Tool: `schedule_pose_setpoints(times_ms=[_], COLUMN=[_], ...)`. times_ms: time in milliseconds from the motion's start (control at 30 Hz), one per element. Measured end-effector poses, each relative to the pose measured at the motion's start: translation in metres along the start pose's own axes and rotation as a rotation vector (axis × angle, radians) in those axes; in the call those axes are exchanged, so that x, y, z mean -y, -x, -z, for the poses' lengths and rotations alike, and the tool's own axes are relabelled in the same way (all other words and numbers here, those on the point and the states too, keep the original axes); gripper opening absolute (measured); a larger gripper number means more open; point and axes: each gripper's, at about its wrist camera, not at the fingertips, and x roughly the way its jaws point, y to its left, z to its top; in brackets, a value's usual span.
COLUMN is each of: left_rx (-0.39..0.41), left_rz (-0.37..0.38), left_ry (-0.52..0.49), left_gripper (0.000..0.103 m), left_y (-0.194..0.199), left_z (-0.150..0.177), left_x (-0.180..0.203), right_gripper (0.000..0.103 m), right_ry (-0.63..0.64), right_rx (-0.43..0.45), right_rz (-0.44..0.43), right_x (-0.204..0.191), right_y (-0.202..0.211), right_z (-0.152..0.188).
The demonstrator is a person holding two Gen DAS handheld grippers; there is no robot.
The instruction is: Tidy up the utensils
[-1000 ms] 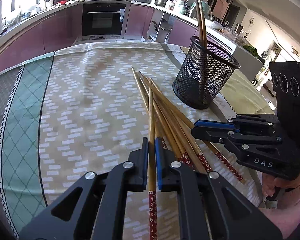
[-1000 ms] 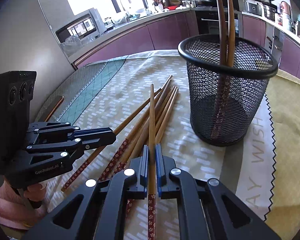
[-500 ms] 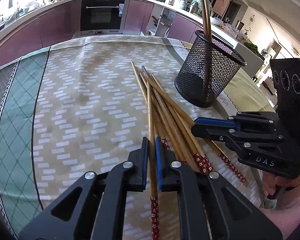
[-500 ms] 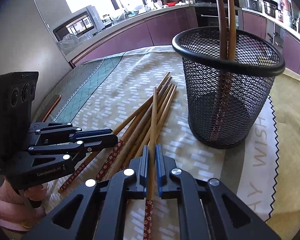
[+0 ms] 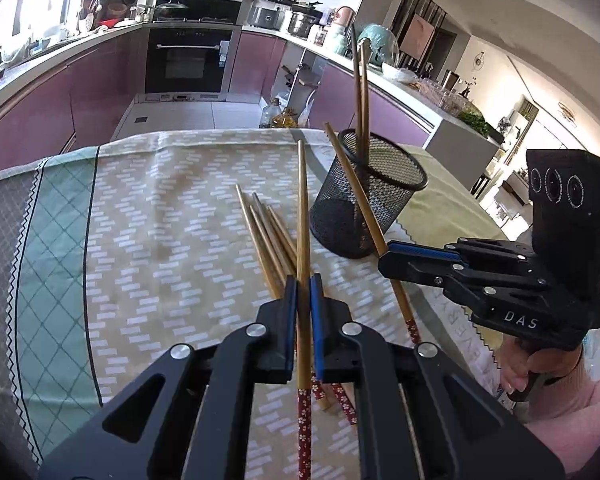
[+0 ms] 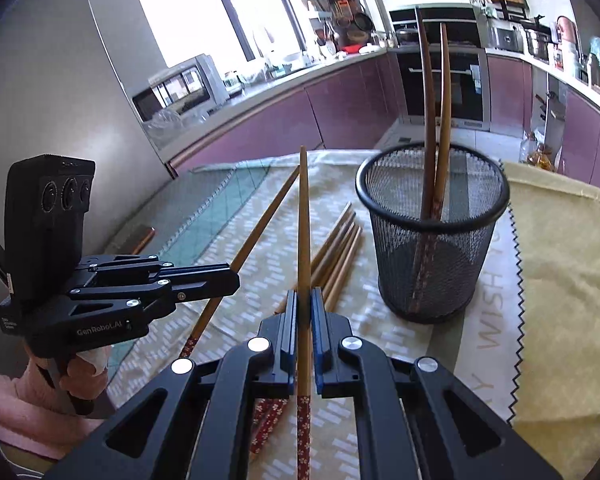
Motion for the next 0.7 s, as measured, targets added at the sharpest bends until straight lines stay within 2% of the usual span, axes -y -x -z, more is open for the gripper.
schedule_pose_setpoints(times_ms=[300, 700], left_rx=[0.090, 0.220], left_rz=[0.086, 0.099], left_ry=[-0.021, -0.021], left_gripper=[0.007, 0.007], left_y=[0.036, 0.042], left_z=[-0.023, -0.049], left_x=[0.010, 0.029], right_gripper=[0.006, 0.006], right_ry=[0.000, 0.022], right_rx=[0.107, 0.251], right_rz=[-0.030, -0.013], right_x=[0.002, 0.007], right_y=[0.035, 0.083], right_z=[-0.011, -0.036])
